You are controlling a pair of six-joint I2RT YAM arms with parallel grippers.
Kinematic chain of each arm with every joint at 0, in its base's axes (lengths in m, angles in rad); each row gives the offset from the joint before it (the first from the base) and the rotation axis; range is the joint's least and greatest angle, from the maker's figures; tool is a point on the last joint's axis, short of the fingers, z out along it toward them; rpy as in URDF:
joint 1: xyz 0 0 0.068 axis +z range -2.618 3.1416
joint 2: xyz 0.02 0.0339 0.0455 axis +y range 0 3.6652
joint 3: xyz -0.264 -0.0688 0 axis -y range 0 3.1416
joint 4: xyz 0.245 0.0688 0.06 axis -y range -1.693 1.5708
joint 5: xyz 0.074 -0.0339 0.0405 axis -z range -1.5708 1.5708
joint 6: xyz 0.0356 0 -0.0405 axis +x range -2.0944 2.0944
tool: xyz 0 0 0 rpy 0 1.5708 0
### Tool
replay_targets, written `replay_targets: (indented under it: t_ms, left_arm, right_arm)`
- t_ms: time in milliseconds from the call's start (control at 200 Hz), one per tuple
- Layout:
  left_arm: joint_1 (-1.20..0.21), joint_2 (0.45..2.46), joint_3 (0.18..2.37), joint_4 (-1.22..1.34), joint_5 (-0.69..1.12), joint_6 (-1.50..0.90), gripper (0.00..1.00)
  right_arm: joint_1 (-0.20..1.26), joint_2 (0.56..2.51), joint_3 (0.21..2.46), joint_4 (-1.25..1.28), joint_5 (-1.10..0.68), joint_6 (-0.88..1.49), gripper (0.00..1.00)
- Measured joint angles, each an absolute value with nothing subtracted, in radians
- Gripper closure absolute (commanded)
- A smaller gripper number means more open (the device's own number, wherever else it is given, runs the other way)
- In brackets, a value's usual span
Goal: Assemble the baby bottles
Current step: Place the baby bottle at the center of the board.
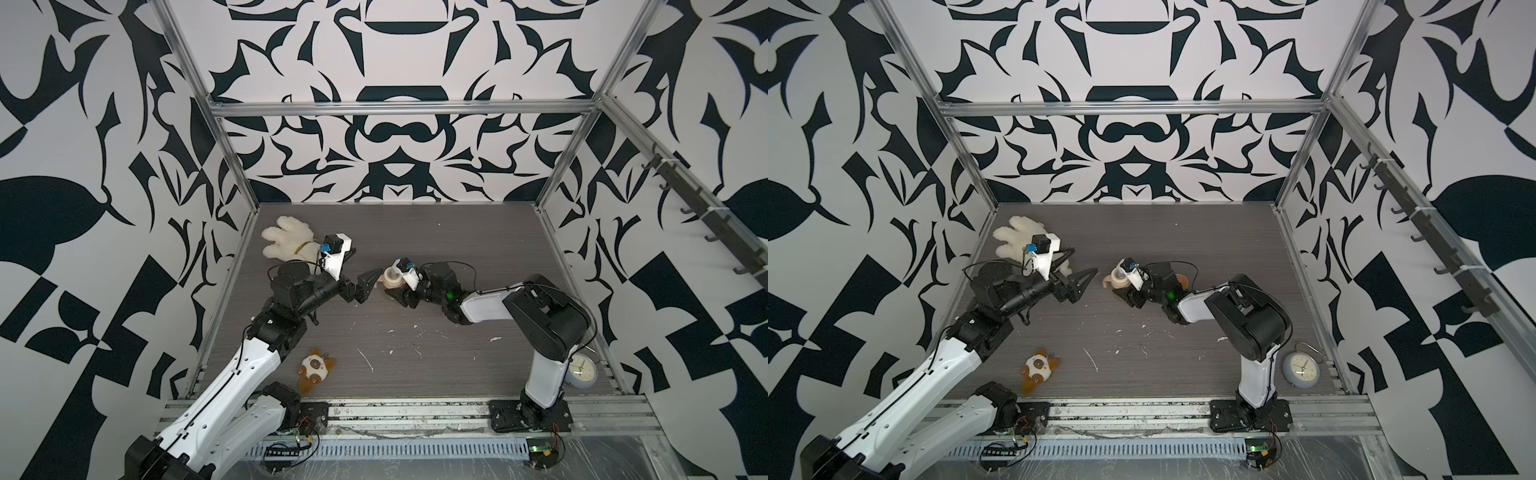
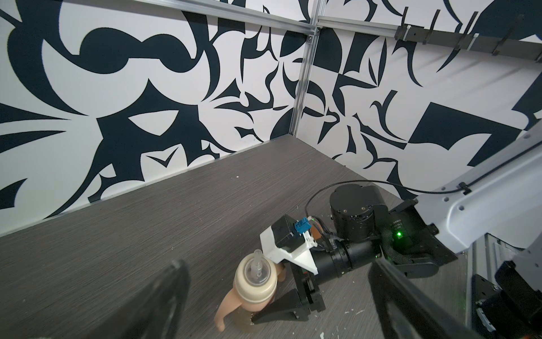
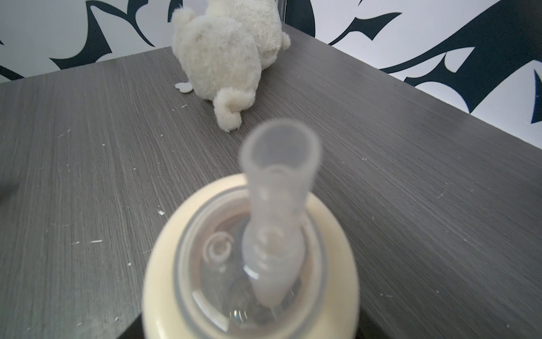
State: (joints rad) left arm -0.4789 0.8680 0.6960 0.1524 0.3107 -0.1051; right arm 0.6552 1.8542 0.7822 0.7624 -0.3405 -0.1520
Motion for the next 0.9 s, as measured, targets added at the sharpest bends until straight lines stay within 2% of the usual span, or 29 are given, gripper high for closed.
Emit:
replay_targets:
  t_ms: [55, 75, 105, 120, 220, 250, 330, 690, 900]
  left_arm:
    - [-0.479, 0.868, 0.696, 0.152, 0.311, -0.104, 0.01]
    - [-0.479, 0.868, 0.696, 0.152, 0.310, -0.104, 0.01]
    - [-0.479, 0.868, 0.696, 0.152, 0.311, -0.104, 0.01]
    - [-0.479, 0.868, 0.696, 0.152, 0.311, -0.104, 0.01]
    - [-0.479, 0.873, 0.699, 0.146, 0.310, -0.102, 0.01]
    - [-0.479, 0.875, 0.703, 0.140, 0.310, -0.101, 0.01]
    - [-0.479, 0.876, 0.713, 0.130, 0.310, -0.096, 0.01]
    - [-0.479, 0.875, 0.735, 0.118, 0.307, -0.089, 0.01]
    - [-0.479, 0.875, 0.743, 0.094, 0.307, -0.090, 0.01]
  right_arm:
    - [0.658, 1.854, 0.778, 0.771, -0.332, -0.149, 0.42]
    - [0.659, 1.854, 0.776, 0.773, -0.329, -0.149, 0.33]
    - [0.661, 1.853, 0.775, 0.776, -0.325, -0.146, 0.28]
    - [0.662, 1.853, 0.774, 0.777, -0.323, -0.145, 0.22]
    - [0.665, 1.845, 0.765, 0.778, -0.310, -0.135, 0.15]
    - [0.666, 1.841, 0.761, 0.778, -0.307, -0.134, 0.04]
    - [0.668, 1.822, 0.750, 0.778, -0.297, -0.129, 0.01]
    - [0.669, 1.699, 0.693, 0.755, -0.242, -0.101, 0.01]
    - [0.698, 1.439, 0.545, 0.583, -0.154, -0.051, 0.01]
